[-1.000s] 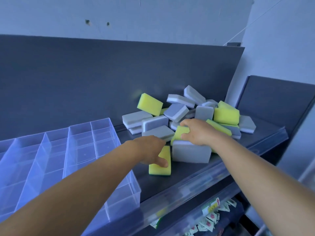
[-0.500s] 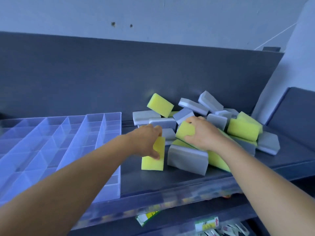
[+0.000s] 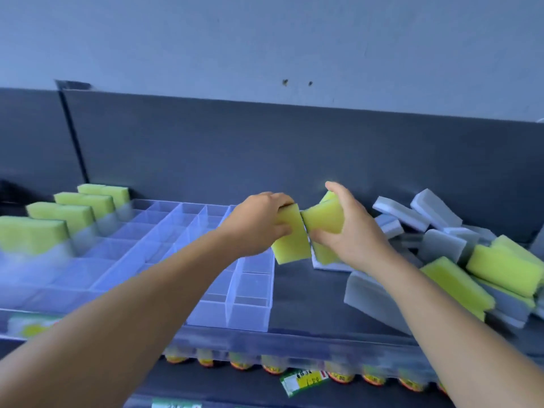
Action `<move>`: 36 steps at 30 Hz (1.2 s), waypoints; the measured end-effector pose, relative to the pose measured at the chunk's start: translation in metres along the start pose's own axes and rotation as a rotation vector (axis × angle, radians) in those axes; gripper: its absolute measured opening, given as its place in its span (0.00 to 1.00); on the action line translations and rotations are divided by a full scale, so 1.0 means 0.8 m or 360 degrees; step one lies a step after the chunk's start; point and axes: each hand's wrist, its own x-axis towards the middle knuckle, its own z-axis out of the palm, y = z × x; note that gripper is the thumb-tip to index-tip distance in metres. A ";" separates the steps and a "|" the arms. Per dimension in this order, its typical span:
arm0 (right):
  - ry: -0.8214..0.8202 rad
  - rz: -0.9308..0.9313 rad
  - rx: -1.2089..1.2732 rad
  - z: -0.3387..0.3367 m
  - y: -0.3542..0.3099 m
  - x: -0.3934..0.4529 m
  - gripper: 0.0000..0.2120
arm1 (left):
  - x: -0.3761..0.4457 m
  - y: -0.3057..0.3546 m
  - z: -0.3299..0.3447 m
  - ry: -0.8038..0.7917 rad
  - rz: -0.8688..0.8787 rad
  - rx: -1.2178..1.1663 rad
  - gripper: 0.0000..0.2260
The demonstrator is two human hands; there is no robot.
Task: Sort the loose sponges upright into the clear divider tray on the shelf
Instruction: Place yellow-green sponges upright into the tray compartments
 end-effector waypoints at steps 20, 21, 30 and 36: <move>-0.0010 -0.0263 0.0194 0.242 -0.272 -0.007 0.14 | -0.171 -0.264 -0.207 0.0163 -0.0265 0.0270 0.16; -0.0016 -0.0276 0.0190 0.252 -0.283 -0.009 0.14 | -0.178 -0.275 -0.213 0.0172 -0.0293 0.0272 0.16; -0.0080 -0.0322 0.0212 0.343 -0.352 0.013 0.13 | -0.217 -0.394 -0.276 0.0191 -0.0429 0.0409 0.17; -0.0227 -0.0428 0.0166 0.392 -0.377 0.036 0.17 | -0.224 -0.445 -0.287 0.0003 -0.0491 0.0450 0.17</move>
